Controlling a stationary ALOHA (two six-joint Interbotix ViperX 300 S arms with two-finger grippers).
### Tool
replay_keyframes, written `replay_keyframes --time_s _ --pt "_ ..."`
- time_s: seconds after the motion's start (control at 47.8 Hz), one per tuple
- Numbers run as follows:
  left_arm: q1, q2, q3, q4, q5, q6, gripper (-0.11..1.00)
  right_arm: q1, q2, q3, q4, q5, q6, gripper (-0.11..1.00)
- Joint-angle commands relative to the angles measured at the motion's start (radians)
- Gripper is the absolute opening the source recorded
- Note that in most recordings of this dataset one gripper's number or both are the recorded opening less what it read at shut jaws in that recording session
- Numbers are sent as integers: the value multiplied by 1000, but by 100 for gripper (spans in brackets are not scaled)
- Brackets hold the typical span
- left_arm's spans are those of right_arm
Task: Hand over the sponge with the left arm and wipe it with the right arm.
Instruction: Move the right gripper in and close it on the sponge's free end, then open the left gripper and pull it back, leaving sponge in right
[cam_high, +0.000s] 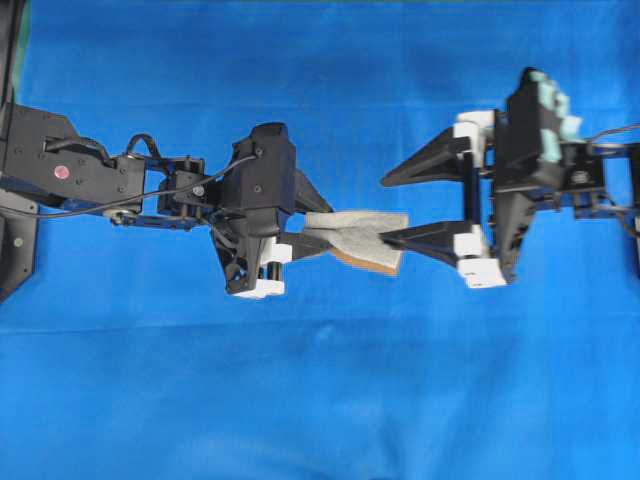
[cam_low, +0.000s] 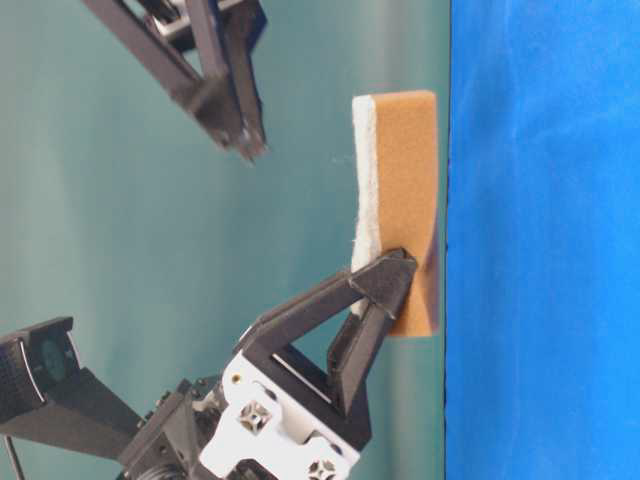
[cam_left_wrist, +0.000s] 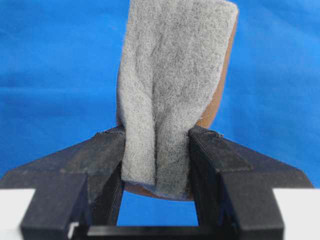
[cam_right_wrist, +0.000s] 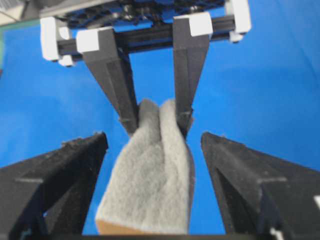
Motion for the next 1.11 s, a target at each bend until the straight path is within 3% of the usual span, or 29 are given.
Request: replay_keyframes --time_s 0.0,0.23,0.648,0.732,1.087 --pt "-3 -18 -21 2 -3 2 32 3 20 -48 9 11 3 75" --pt "-3 -18 -21 2 -3 2 32 5 78 -103 12 72 5 75" --pt "2 -18 -21 3 -2 3 32 34 138 -103 63 100 5 75" --pt "2 -18 -23 3 -2 3 27 31 153 -100 75 121 5 75" --pt "2 -20 -18 3 0 3 26 20 199 -104 77 132 5 75"
